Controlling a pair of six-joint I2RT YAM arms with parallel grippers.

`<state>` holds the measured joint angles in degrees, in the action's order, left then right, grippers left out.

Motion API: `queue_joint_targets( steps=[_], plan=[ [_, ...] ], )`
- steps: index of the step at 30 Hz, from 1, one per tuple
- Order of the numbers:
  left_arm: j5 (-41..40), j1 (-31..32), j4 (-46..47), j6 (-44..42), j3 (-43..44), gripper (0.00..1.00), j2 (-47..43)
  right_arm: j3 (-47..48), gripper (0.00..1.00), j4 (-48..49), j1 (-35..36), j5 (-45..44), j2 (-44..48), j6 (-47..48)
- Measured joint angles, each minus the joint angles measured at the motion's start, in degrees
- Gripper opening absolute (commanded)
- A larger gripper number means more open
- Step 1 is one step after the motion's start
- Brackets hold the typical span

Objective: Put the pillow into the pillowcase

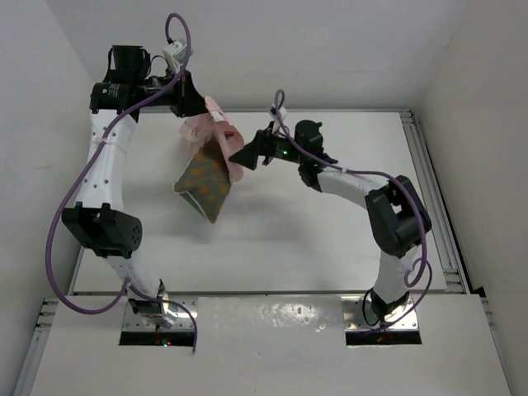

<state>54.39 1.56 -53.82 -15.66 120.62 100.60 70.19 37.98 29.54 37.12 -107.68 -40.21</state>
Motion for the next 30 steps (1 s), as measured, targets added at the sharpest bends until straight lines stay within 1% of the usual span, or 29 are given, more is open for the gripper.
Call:
queue_joint_targets(
  steps=[2,4,8,11,14,17,18,20,22,26,30],
  plan=[
    [-0.11,0.09,-0.63,-0.48,0.0,0.0,0.0,0.44,0.98,0.11,1.86,0.9,-0.9,0.28],
    [-0.17,0.26,-1.2,-0.55,0.02,0.0,0.0,2.82,0.98,-0.5,3.3,0.96,-2.69,1.03],
    [-0.15,0.66,-1.55,-0.52,0.09,0.0,0.02,6.38,0.95,-0.96,3.13,-0.31,-5.4,1.95],
    [-0.15,0.72,-1.55,-0.52,0.13,0.0,0.0,6.51,0.94,-1.88,2.43,-1.16,-6.45,2.05],
    [-0.11,0.72,-1.53,-0.48,0.2,0.0,0.0,4.33,0.89,-2.27,2.12,-2.8,-6.58,1.62],
    [-0.09,0.74,-1.7,-0.31,0.48,0.0,0.0,1.73,0.64,-2.1,1.7,-4.13,-6.58,-0.13],
    [-0.09,0.76,-1.84,-0.31,0.52,0.0,0.0,1.42,0.44,-2.01,1.6,-4.11,-6.62,-1.01],
    [-0.13,0.76,-1.99,-0.31,0.55,0.0,0.02,1.38,0.19,-1.16,1.38,-4.33,-6.67,-2.27],
    [-0.13,0.76,-2.03,-0.33,0.57,0.0,0.02,1.36,0.0,0.28,1.22,-4.24,-6.67,-3.54],
    [-0.52,0.42,-2.03,-0.76,0.81,0.0,0.02,-2.29,0.0,5.97,0.55,-5.9,-5.27,-5.16],
    [-0.81,-1.68,-1.7,-0.28,0.79,0.0,0.02,-6.67,0.0,6.21,-0.52,-7.1,0.44,-5.35]
  ],
)
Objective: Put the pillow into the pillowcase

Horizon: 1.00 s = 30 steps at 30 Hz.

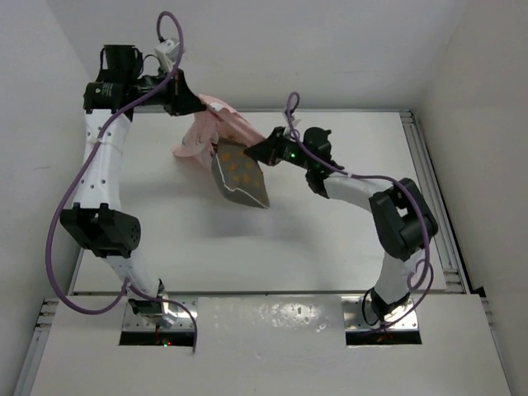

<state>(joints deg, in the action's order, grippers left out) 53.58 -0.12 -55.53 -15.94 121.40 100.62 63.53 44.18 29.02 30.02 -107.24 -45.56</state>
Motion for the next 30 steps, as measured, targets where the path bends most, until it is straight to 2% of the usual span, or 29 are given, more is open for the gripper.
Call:
queue_joint_targets(
  steps=[5,12,21,25,27,30],
  plan=[
    [0.96,-5.05,1.6,2.25,-0.7,0.0,0.0,-0.2,0.0,-1.01,-3.56,-1.27,10.01,0.57],
    [3.21,-4.79,4.11,2.56,-1.6,0.0,-1.27,0.61,0.0,-1.42,-4.83,-2.86,19.89,1.6],
    [5.6,-4.26,5.18,2.27,-0.39,0.0,-2.6,6.36,0.0,-9.81,-6.47,-2.19,20.39,0.39],
    [5.53,-2.21,6.19,2.8,-1.31,0.0,-2.67,6.14,0.06,-11.34,-7.15,-3.85,19.76,-1.84],
    [5.53,-1.27,6.99,3.52,-2.45,0.0,-2.69,5.53,0.09,-9.18,-7.08,-4.26,18.01,-4.15],
    [5.35,0.83,7.89,4.79,-4.17,0.0,-2.69,4.55,0.19,-5.25,-6.03,-4.63,13.46,-7.87]
  ],
)
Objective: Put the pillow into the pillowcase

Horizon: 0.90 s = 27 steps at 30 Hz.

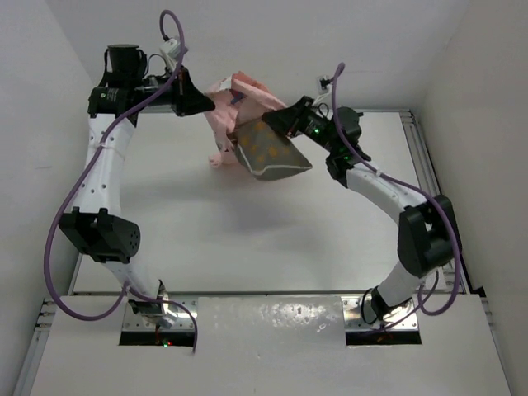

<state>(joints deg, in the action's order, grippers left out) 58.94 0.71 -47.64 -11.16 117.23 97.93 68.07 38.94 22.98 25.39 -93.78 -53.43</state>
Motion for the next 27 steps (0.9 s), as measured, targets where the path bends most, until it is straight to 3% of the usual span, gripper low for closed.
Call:
queue_joint_targets(
  steps=[2,7,11,14,15,16,17,19,27],
  plan=[
    [-0.2,2.01,0.26,0.79,-1.22,0.0,0.0,-0.66,0.29,2.19,1.29,-0.09,-3.32,-1.9],
    [-1.68,6.03,-0.37,1.18,-2.99,0.0,0.63,-1.01,0.37,4.92,4.02,0.33,-8.94,-4.76],
    [-2.71,6.71,-0.92,1.18,-3.58,0.0,1.36,-1.01,0.03,7.15,4.22,-0.22,-9.05,-4.48],
    [-3.08,6.32,-1.07,1.18,-3.56,0.0,1.38,-1.01,0.01,7.34,4.15,-1.86,-9.05,-3.96],
    [-3.08,6.23,-1.09,1.18,-3.56,0.0,1.38,-1.03,0.22,7.23,4.15,-2.34,-9.05,-3.61],
    [-3.08,6.21,-1.09,1.18,-3.56,0.0,1.38,-1.09,0.35,7.13,4.11,-2.49,-9.05,-3.39],
    [-3.06,6.16,-1.2,1.18,-3.56,0.0,1.38,-1.25,0.47,7.21,4.02,-2.49,-9.05,-2.69],
    [-3.08,5.84,-1.55,1.14,-3.34,0.0,1.38,-1.68,0.6,7.37,3.76,-1.6,-9.05,-0.87],
    [-4.24,6.62,-3.89,-2.97,-1.79,0.0,1.4,-6.38,0.68,8.31,1.07,1.22,-9.2,0.83]
  ],
)
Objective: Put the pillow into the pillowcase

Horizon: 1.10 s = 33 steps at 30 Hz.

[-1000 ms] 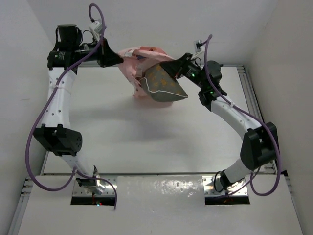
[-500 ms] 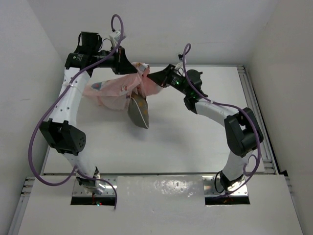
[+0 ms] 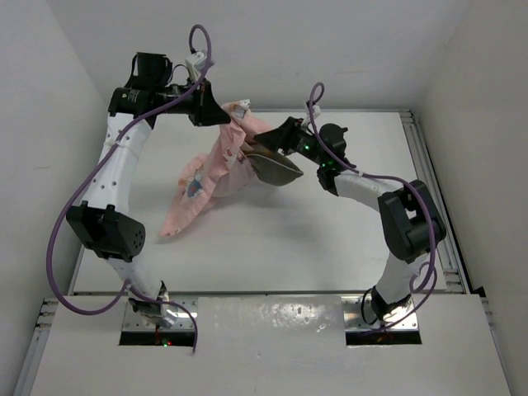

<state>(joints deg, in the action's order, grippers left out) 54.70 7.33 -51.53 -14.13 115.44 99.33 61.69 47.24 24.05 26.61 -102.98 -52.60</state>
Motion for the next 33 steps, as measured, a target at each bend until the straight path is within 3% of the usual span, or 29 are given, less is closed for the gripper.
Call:
queue_joint_targets(
  steps=[9,16,28,33],
  plan=[
    [-1.4,1.27,-8.15,-9.51,3.15,0.0,0.17,-0.74,0.83,2.45,-6.12,2.73,-2.56,-2.25],
    [-1.62,1.77,-16.87,-21.09,5.18,0.0,0.15,3.26,0.95,-2.08,-6.1,7.08,-6.6,-1.6],
    [-1.7,2.01,-20.15,-25.81,5.18,0.0,0.13,4.68,0.96,-0.9,-2.49,12.87,-16.22,-4.63],
    [-1.68,2.1,-20.28,-25.9,5.18,0.0,0.13,4.68,0.89,1.49,-1.31,14.29,-18.01,-6.56]
  ],
)
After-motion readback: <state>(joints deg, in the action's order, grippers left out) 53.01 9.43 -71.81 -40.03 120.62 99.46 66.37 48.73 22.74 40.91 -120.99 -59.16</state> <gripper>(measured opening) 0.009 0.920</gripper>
